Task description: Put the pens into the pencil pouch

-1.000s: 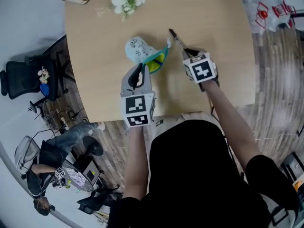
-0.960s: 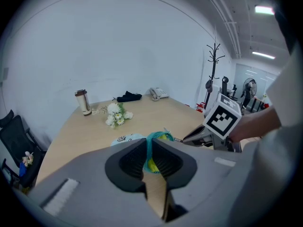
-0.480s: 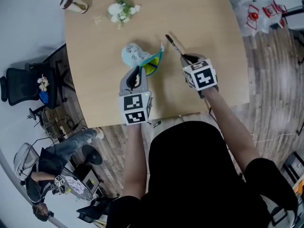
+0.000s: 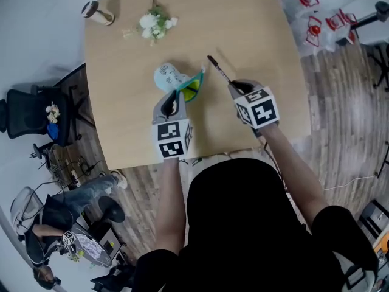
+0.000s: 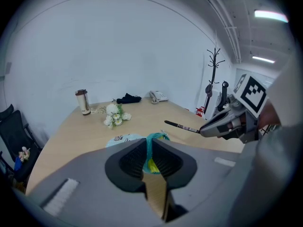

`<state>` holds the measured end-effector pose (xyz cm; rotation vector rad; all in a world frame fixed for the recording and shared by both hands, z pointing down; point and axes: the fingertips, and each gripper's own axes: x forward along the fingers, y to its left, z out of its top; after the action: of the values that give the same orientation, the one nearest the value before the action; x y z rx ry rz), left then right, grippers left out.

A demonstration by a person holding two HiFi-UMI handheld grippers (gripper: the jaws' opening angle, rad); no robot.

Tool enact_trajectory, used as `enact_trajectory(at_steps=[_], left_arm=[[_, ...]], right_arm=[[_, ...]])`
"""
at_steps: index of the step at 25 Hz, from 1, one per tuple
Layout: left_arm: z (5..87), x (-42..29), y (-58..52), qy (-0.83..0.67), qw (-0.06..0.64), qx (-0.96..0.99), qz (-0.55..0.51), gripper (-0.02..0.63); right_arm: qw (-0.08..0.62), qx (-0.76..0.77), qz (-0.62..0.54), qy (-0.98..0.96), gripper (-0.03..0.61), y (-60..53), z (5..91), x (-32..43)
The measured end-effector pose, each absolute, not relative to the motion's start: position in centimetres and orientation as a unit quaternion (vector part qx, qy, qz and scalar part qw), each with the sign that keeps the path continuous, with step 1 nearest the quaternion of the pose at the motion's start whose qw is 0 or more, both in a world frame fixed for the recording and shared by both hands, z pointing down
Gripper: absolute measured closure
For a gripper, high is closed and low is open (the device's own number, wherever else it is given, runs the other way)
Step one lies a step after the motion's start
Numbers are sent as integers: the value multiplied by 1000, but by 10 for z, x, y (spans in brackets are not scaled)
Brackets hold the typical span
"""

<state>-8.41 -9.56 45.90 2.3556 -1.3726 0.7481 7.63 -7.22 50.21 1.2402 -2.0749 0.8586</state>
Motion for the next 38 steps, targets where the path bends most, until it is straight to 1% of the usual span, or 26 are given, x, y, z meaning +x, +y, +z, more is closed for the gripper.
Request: enact_trajectory(at_steps=[11, 20, 38], left_arm=[[453, -86, -99, -490, 158, 824, 236, 578], [451, -93, -106, -502, 166, 820, 218, 578], [450, -94, -111, -509, 181, 819, 192, 578]], right_arm=[[273, 432, 316, -800, 535, -50, 469, 64], [278, 397, 310, -818, 535, -29, 451, 48], [313, 341, 307, -831, 535, -15, 459, 18]])
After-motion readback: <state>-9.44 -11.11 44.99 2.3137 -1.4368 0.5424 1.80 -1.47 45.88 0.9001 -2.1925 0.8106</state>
